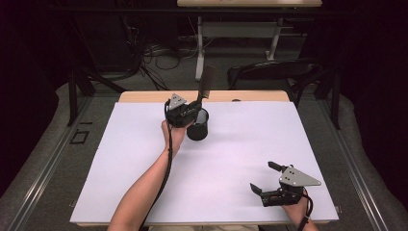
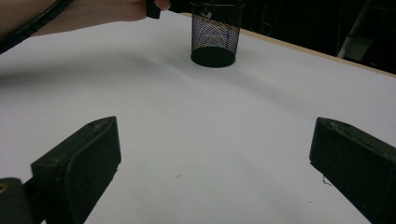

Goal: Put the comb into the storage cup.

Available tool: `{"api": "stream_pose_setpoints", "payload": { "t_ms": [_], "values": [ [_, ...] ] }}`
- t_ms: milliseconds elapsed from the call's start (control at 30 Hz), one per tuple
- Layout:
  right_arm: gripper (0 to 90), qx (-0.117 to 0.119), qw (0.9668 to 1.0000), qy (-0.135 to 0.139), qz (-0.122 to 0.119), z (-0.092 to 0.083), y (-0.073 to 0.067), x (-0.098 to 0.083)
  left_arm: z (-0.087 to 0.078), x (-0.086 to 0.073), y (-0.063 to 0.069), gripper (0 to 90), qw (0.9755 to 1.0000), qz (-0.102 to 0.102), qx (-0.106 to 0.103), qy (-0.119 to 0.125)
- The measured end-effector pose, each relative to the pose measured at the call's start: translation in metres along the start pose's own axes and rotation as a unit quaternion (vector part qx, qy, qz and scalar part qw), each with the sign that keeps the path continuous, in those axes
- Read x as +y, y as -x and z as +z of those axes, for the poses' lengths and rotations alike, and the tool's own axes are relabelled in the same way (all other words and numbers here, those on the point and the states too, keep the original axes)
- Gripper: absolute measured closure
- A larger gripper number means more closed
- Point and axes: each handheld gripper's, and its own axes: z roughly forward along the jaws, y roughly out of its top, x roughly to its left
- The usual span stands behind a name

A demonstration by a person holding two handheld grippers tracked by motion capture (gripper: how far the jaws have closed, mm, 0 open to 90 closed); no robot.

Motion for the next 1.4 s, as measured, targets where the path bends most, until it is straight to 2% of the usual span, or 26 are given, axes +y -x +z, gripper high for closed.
{"api": "stream_pose_setpoints", "payload": {
  "t_ms": [267,867,1400],
  "values": [
    [1.6,0.000,1.0000,0.000,0.000,0.000,0.000,0.000,-0.001,-0.004,-0.002,72.4,1.0000,0.003,0.001,-0.005],
    [1.7,0.001,1.0000,0.000,0.000,0.000,0.000,0.000,-0.001,-0.007,-0.001,72.5,1.0000,0.002,0.001,0.003],
    [1.7,0.000,1.0000,0.000,0.001,0.001,0.000,0.000,0.002,-0.013,-0.001,72.5,0.9999,0.009,0.005,-0.009]
  ]
}}
